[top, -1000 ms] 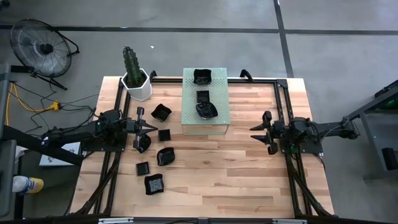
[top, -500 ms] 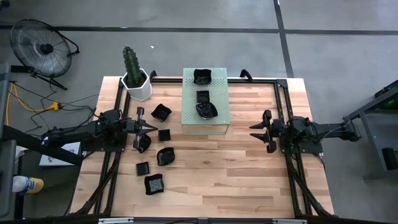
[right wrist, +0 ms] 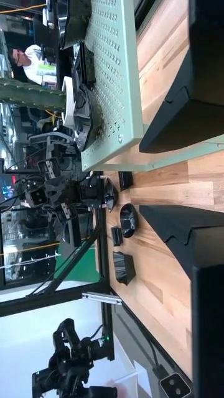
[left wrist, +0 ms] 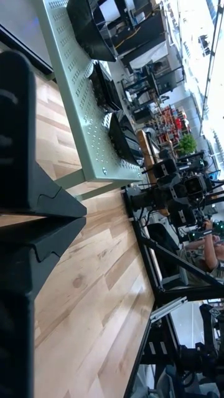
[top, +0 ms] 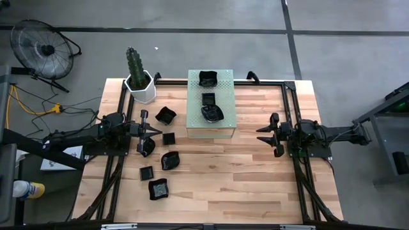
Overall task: Pick & Place Mini shaped plates
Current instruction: Stack the black distorted square plate on top of the black distorted square plate on the shelf
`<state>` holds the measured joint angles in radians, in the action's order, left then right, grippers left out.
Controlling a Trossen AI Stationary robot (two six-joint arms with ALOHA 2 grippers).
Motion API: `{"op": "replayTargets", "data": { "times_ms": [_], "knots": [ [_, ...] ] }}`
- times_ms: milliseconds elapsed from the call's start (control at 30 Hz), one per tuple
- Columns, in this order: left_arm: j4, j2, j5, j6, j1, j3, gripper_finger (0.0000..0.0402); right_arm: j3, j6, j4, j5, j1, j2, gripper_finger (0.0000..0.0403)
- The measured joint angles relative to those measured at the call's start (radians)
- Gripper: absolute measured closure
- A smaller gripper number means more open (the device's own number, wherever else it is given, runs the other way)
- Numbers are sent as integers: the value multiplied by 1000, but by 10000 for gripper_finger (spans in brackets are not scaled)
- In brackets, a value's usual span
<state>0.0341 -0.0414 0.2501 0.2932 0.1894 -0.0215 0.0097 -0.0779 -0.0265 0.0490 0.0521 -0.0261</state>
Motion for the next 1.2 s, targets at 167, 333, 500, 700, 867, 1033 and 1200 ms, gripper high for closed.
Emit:
{"op": "replayTargets", "data": {
  "times_ms": [167, 333, 500, 700, 867, 1033, 1200],
  "knots": [
    [0, 0, 0, 0, 0, 0, 399, 0, 0, 0, 0, 0, 0, 263],
    [3, 0, 0, 0, 0, 0, 399, 0, 0, 0, 0, 0, 0, 263],
    [15, 0, 0, 0, 0, 0, 399, 0, 0, 0, 0, 0, 0, 263],
    [15, 0, 0, 0, 0, 0, 399, -1, 0, 0, 0, 0, 0, 263],
    [7, 0, -106, 25, 0, 0, 399, -1, 0, 0, 0, 0, 0, 263],
    [-18, 0, -139, 17, 0, 0, 399, -1, 0, 0, 0, 0, 0, 263],
    [-5, 0, -230, 17, 0, -7, 399, -1, 0, 0, 0, 0, 0, 263]
  ]
}}
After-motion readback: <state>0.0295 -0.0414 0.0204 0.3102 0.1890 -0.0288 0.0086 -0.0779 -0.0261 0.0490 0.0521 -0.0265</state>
